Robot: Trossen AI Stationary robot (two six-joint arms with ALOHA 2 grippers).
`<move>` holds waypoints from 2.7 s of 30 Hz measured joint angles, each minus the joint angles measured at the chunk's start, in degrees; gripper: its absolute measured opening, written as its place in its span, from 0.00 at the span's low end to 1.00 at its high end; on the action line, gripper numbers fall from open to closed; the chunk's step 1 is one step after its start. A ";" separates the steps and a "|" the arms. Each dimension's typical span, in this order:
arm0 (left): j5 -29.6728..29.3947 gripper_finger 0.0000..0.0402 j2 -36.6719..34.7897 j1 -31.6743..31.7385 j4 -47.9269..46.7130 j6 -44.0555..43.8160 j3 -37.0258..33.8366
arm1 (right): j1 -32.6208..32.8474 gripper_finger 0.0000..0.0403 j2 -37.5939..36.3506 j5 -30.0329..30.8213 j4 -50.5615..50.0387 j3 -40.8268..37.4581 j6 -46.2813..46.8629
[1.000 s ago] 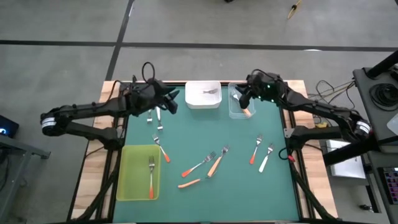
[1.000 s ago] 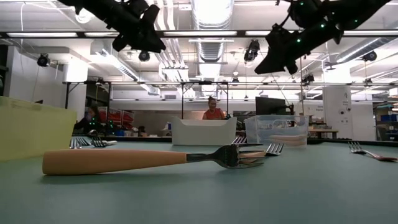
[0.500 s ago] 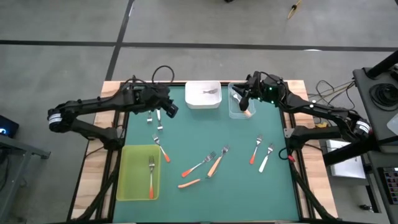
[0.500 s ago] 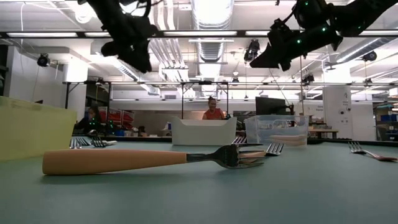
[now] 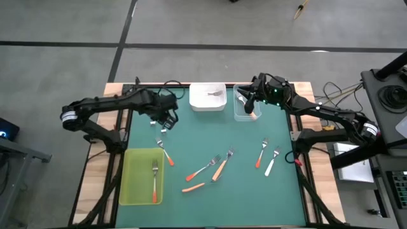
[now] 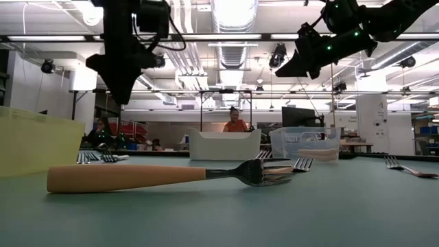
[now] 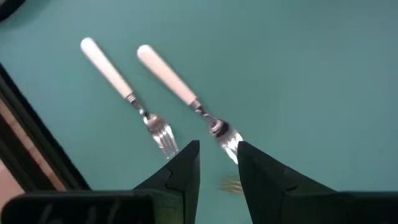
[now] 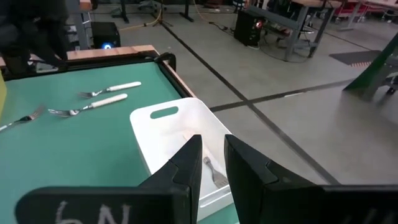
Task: Sort silverware by color (type)
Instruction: Put the white fork into the white bin
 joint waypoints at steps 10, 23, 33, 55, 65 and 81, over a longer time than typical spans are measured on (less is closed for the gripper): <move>0.03 0.19 -0.26 4.65 0.31 -1.60 -1.10 | 0.00 0.15 0.00 0.02 -0.02 0.00 -0.78; 2.45 0.19 1.58 6.65 7.60 -1.03 -6.66 | 0.00 0.15 0.71 0.04 0.01 0.00 -1.33; 1.96 0.19 1.56 7.56 10.98 -5.21 -9.06 | 0.00 0.15 1.07 0.04 -0.02 0.00 -2.06; -1.02 0.49 13.97 9.19 19.12 -2.20 -9.07 | -0.02 0.15 1.03 0.07 -0.26 0.00 -2.82; -1.16 0.49 16.90 12.15 20.21 1.55 -9.07 | -0.02 0.15 1.01 0.07 -0.30 0.00 -2.34; 0.33 0.43 16.29 13.57 26.88 1.60 -14.07 | 0.00 0.15 1.01 0.03 -0.23 0.00 -0.88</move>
